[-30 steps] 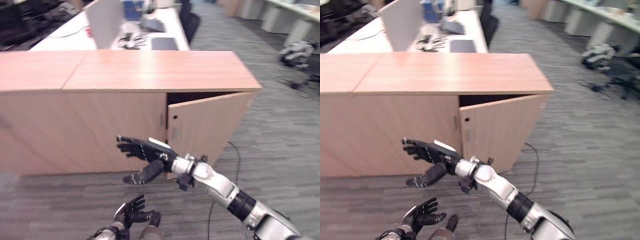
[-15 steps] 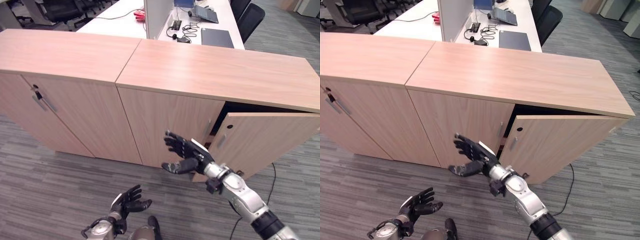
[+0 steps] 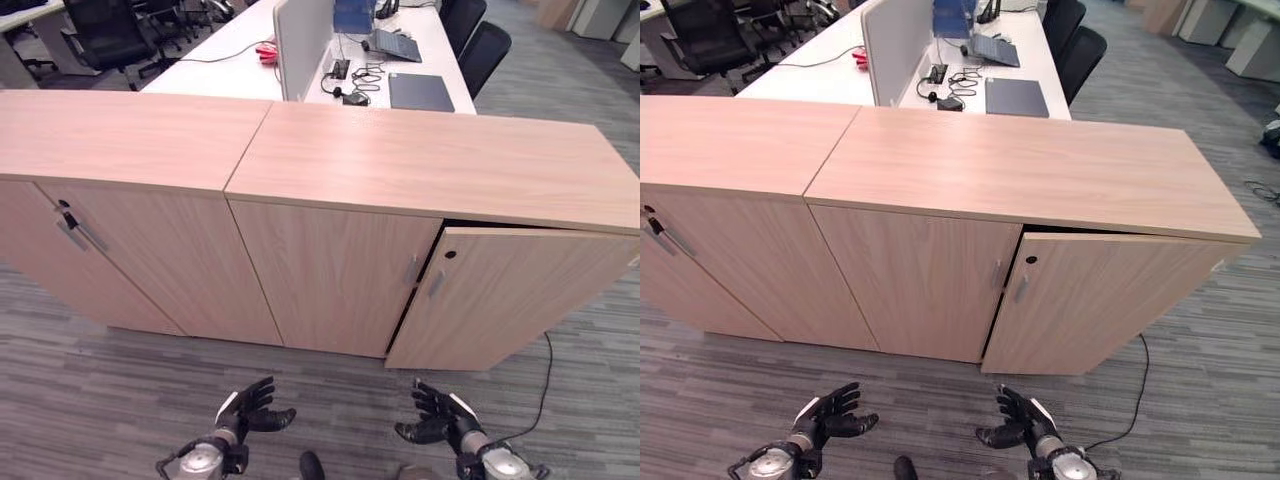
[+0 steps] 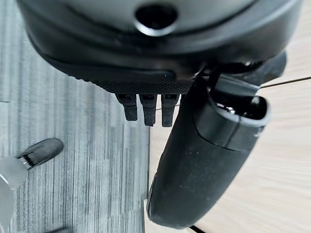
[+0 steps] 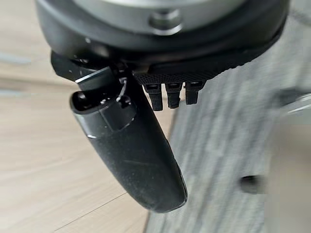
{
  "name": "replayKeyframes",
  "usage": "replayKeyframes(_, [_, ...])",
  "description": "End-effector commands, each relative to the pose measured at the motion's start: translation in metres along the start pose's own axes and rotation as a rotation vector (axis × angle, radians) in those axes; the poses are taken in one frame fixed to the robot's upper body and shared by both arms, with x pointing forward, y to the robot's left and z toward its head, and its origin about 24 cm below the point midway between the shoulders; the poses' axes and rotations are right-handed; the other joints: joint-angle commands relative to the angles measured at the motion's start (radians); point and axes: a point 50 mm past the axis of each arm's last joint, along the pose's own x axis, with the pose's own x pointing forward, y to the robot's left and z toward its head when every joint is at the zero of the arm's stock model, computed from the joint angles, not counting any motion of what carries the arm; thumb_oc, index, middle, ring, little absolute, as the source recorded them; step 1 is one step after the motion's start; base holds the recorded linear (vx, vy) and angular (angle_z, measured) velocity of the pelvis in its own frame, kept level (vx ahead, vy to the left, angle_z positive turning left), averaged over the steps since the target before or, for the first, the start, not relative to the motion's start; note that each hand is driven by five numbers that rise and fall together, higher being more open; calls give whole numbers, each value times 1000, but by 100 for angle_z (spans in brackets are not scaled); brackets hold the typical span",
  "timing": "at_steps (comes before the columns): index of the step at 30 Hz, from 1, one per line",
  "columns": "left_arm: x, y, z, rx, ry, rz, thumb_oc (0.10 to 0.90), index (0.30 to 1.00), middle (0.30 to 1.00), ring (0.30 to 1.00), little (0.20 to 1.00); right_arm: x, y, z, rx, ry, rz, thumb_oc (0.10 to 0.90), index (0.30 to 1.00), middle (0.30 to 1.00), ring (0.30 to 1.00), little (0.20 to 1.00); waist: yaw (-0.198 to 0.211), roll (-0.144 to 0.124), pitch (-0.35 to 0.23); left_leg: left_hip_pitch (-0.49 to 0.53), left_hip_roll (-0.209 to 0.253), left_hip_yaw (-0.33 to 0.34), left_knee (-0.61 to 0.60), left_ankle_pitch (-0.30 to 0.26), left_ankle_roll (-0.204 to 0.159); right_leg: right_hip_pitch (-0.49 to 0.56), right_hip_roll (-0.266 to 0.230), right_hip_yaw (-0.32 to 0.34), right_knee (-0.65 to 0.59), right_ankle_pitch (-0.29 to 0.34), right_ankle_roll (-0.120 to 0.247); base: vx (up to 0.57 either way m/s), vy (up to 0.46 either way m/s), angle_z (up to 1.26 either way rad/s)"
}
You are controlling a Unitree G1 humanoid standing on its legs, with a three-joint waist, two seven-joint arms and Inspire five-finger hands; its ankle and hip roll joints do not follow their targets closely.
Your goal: Put the empty folder in the office cabinet
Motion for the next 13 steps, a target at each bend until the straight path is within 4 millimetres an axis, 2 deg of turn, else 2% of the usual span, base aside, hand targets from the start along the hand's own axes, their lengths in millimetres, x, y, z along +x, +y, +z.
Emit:
replayKeyframes(1, [3, 4, 30, 54, -145, -6, 800, 900, 900, 900, 900, 8, -6, 57, 22, -269, -26, 800, 900, 900, 900, 900, 19, -2, -22, 109, 45, -3, 13, -139, -105, 8, -2, -17, 2, 10, 16, 46, -66, 67])
replayKeyframes(5, [1, -7, 21, 28, -130, -36, 800, 900, 900, 900, 900, 10, -9, 52, -19, -241, -41, 800, 900, 900, 900, 900, 45, 3, -44, 133, 57, 10, 6, -129, -121, 95, 14, -76, -108, 31, 9, 68, -100, 3])
replayKeyframes(13, [0, -21, 23, 79, -145, -104, 800, 900, 900, 900, 900, 12, -5, 54, -55, -244, -16, 800, 900, 900, 900, 900, 56, 9, -51, 148, 66, -14, -1, -126, -137, 134, 24, -104, -136, 22, -1, 13, -52, 2])
